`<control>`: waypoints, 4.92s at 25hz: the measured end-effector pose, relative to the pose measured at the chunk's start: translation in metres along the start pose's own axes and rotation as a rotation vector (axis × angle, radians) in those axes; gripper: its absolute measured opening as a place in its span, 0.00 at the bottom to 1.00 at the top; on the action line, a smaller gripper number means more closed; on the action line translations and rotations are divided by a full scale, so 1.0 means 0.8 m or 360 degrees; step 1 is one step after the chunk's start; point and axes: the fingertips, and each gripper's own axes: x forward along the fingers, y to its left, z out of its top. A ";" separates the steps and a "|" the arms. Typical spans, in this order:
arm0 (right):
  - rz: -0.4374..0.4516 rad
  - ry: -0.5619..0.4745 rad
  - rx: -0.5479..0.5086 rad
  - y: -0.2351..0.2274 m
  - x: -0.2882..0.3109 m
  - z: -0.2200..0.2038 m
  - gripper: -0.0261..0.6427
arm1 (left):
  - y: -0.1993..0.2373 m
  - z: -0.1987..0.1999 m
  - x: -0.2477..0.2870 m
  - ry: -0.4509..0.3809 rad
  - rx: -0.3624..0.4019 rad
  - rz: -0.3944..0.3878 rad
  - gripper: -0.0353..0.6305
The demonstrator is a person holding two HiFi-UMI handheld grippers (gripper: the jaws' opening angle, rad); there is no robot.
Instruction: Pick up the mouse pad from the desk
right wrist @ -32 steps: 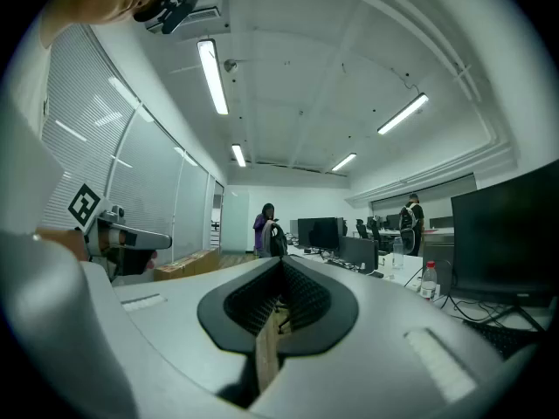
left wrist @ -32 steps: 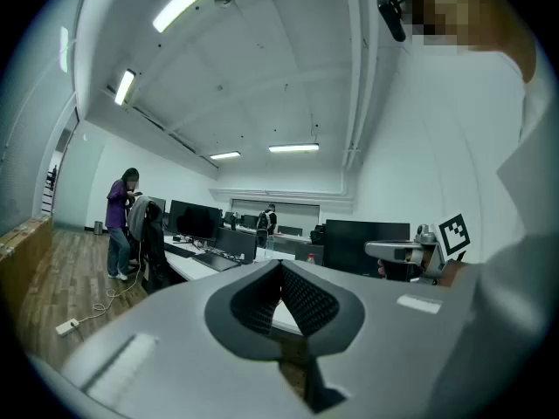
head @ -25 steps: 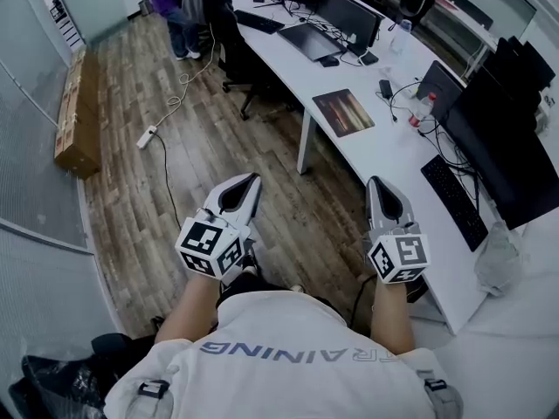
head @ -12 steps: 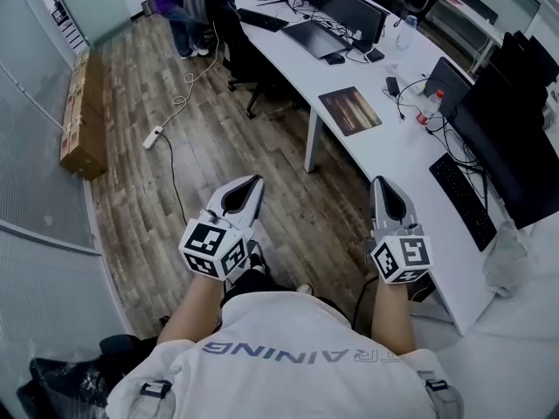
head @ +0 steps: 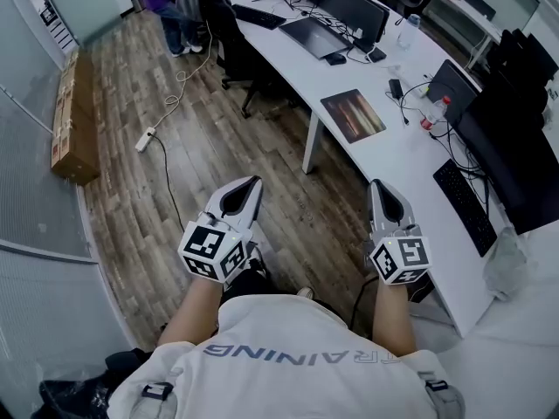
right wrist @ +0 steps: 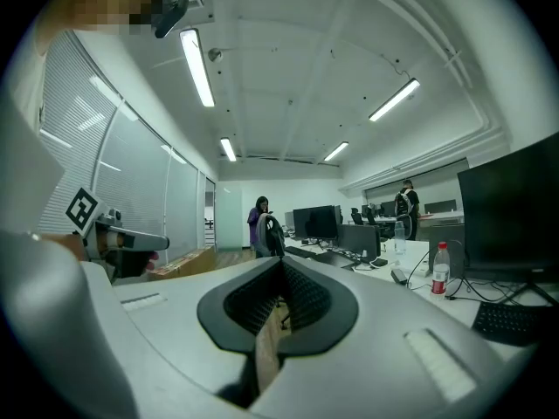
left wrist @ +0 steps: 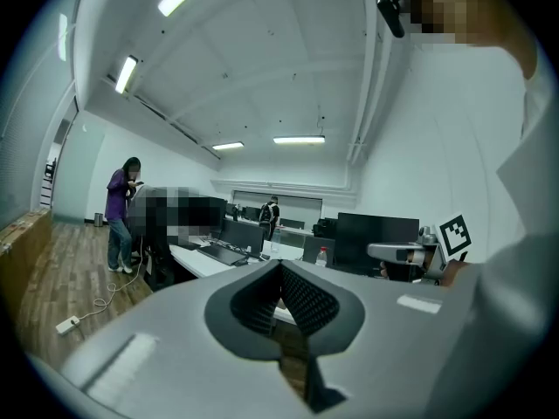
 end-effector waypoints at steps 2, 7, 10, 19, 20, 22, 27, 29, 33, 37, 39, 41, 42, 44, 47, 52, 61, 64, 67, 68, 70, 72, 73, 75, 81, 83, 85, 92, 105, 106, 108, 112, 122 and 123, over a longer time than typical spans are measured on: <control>-0.0024 0.0027 -0.0007 -0.002 0.021 -0.001 0.06 | 0.025 0.007 0.009 -0.0027 -0.0010 0.0003 0.05; -0.0106 0.0039 -0.0001 -0.003 0.083 0.017 0.06 | 0.093 0.021 0.032 -0.0028 -0.0024 -0.0017 0.05; -0.0108 0.0028 -0.0008 0.014 0.125 0.029 0.06 | 0.138 0.036 0.045 -0.0048 -0.0014 -0.0020 0.05; -0.0167 0.0065 -0.0022 0.051 0.195 0.026 0.06 | 0.206 0.046 0.078 -0.0031 -0.0021 -0.0140 0.05; -0.0180 0.0076 -0.0017 0.050 0.199 0.025 0.06 | 0.209 0.044 0.082 -0.0022 -0.0033 -0.0153 0.05; -0.0207 0.0094 -0.0012 0.046 0.206 0.023 0.06 | 0.213 0.041 0.092 -0.0007 -0.0056 -0.0181 0.05; -0.0259 0.0106 0.0007 0.018 0.229 0.018 0.06 | 0.223 0.034 0.129 0.0027 -0.0082 -0.0206 0.05; -0.0263 0.0088 0.0011 0.004 0.241 0.016 0.06 | 0.227 0.035 0.151 0.0034 -0.0073 -0.0208 0.05; -0.0272 0.0040 0.0061 -0.034 0.266 0.019 0.06 | 0.224 0.042 0.198 0.0054 -0.0052 -0.0229 0.05; -0.0292 -0.0003 0.0098 -0.084 0.295 0.030 0.06 | 0.221 0.063 0.259 0.0050 0.0000 -0.0248 0.05; -0.0309 -0.0013 0.0106 -0.114 0.305 0.034 0.06 | 0.214 0.071 0.293 0.0053 0.0010 -0.0265 0.05; -0.0333 -0.0019 0.0121 -0.148 0.314 0.037 0.06 | 0.202 0.079 0.327 0.0055 0.0028 -0.0304 0.05; -0.0348 -0.0018 0.0130 -0.165 0.319 0.038 0.06 | 0.196 0.083 0.345 0.0057 0.0035 -0.0325 0.05; -0.0376 -0.0013 0.0151 -0.197 0.328 0.039 0.06 | 0.185 0.086 0.377 0.0074 0.0042 -0.0352 0.05; -0.0408 0.0001 0.0177 -0.236 0.338 0.035 0.06 | 0.174 0.082 0.420 0.0121 0.0053 -0.0370 0.05; -0.0482 0.0039 0.0216 -0.294 0.342 0.018 0.06 | 0.151 0.072 0.476 0.0163 0.0066 -0.0423 0.05; -0.0771 0.0086 0.0227 -0.350 0.331 0.014 0.06 | 0.125 0.062 0.575 0.0219 0.0060 -0.0730 0.05; -0.0907 0.0142 0.0249 -0.348 0.341 0.001 0.06 | 0.131 0.048 0.606 0.0272 0.0046 -0.0871 0.05; -0.1033 0.0169 0.0301 -0.338 0.358 -0.005 0.06 | 0.144 0.057 0.634 0.0231 0.0094 -0.1011 0.05; -0.1069 0.0173 0.0313 -0.335 0.363 -0.007 0.06 | 0.149 0.062 0.644 0.0222 0.0110 -0.1047 0.05; -0.1148 0.0169 0.0326 -0.331 0.370 -0.006 0.06 | 0.159 0.064 0.665 0.0249 0.0112 -0.1110 0.05; -0.1225 0.0151 0.0330 -0.328 0.370 -0.002 0.06 | 0.161 0.063 0.680 0.0292 0.0108 -0.1173 0.05; -0.1257 0.0144 0.0330 -0.326 0.369 0.000 0.06 | 0.160 0.063 0.684 0.0306 0.0112 -0.1204 0.05; -0.1304 0.0142 0.0328 -0.321 0.363 0.001 0.06 | 0.152 0.062 0.689 0.0326 0.0119 -0.1259 0.05; -0.1373 0.0154 0.0330 -0.324 0.320 -0.002 0.06 | 0.115 0.053 0.694 0.0395 0.0073 -0.1317 0.05; -0.1350 0.0181 0.0346 -0.328 0.311 -0.010 0.08 | 0.103 0.049 0.692 0.0418 0.0075 -0.1318 0.05; -0.1313 0.0218 0.0347 -0.331 0.308 -0.020 0.16 | 0.092 0.044 0.688 0.0434 0.0088 -0.1321 0.05; -0.1163 0.0341 0.0367 -0.334 0.322 -0.055 0.31 | 0.081 0.031 0.681 0.0484 0.0140 -0.1290 0.05; -0.0895 0.1101 0.0471 -0.313 0.366 -0.244 0.61 | 0.099 0.015 0.676 0.0570 0.0147 -0.1223 0.05; -0.0879 0.1155 0.0480 -0.312 0.368 -0.262 0.61 | 0.102 0.014 0.676 0.0579 0.0147 -0.1215 0.05; -0.0858 0.1258 0.0493 -0.309 0.372 -0.297 0.60 | 0.106 0.011 0.677 0.0597 0.0145 -0.1202 0.05; -0.0816 0.1436 0.0537 -0.302 0.371 -0.359 0.59 | 0.112 0.004 0.675 0.0630 0.0154 -0.1190 0.05; -0.0845 0.1529 0.0539 -0.302 0.363 -0.394 0.48 | 0.114 -0.012 0.671 0.0686 0.0145 -0.1202 0.05; -0.0847 0.1543 0.0538 -0.302 0.364 -0.393 0.47 | 0.113 -0.013 0.671 0.0688 0.0143 -0.1209 0.05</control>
